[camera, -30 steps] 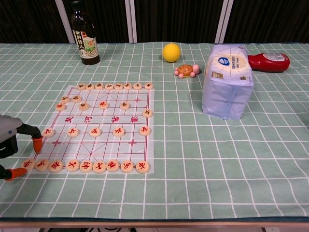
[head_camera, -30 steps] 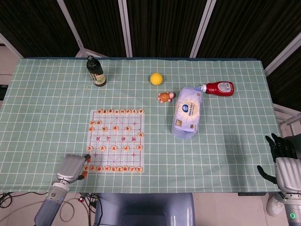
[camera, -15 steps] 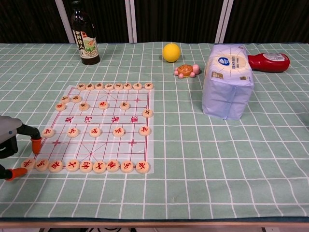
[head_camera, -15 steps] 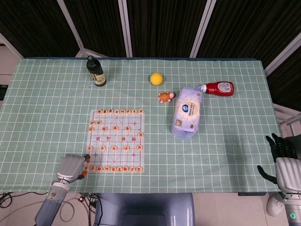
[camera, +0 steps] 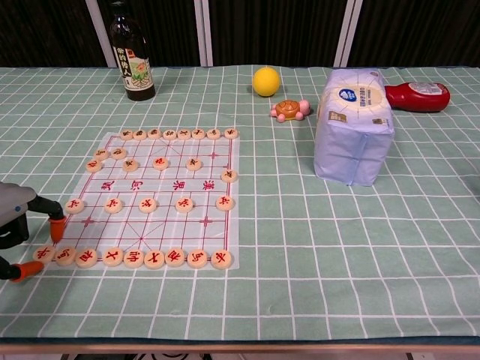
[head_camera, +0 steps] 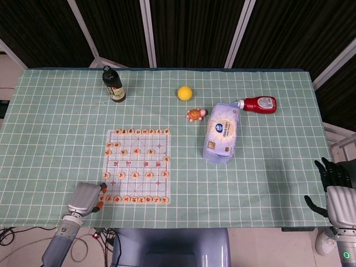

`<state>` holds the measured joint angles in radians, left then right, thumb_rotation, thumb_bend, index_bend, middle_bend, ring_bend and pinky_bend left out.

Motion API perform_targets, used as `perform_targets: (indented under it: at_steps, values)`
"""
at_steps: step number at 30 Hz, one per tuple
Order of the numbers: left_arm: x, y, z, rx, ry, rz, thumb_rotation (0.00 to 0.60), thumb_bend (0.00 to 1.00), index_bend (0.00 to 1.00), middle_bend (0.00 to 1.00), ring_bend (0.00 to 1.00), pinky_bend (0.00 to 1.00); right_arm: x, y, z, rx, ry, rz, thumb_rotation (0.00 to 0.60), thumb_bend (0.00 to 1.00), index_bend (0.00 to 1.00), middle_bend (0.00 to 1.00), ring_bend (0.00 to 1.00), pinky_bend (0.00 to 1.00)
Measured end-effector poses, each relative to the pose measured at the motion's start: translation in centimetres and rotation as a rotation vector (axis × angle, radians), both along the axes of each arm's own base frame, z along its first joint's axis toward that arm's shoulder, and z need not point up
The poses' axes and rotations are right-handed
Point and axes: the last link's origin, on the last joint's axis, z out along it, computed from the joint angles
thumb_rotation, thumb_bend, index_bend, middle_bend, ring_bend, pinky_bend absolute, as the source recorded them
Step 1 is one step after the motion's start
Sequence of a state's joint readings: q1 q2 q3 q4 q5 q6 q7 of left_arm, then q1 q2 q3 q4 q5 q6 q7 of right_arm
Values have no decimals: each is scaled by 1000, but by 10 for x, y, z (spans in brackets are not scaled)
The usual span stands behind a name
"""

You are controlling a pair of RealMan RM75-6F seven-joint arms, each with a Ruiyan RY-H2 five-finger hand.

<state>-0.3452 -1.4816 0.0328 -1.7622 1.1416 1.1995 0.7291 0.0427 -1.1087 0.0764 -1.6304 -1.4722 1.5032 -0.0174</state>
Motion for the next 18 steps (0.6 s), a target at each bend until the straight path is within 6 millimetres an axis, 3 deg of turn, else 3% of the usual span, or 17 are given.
perform_targets:
  at_steps: [18]
  values:
    - [8, 1, 5, 12, -26, -17, 600, 288, 491, 1000, 986, 993, 0, 0, 0, -2, 0, 1, 600, 292, 0, 0, 0, 0]
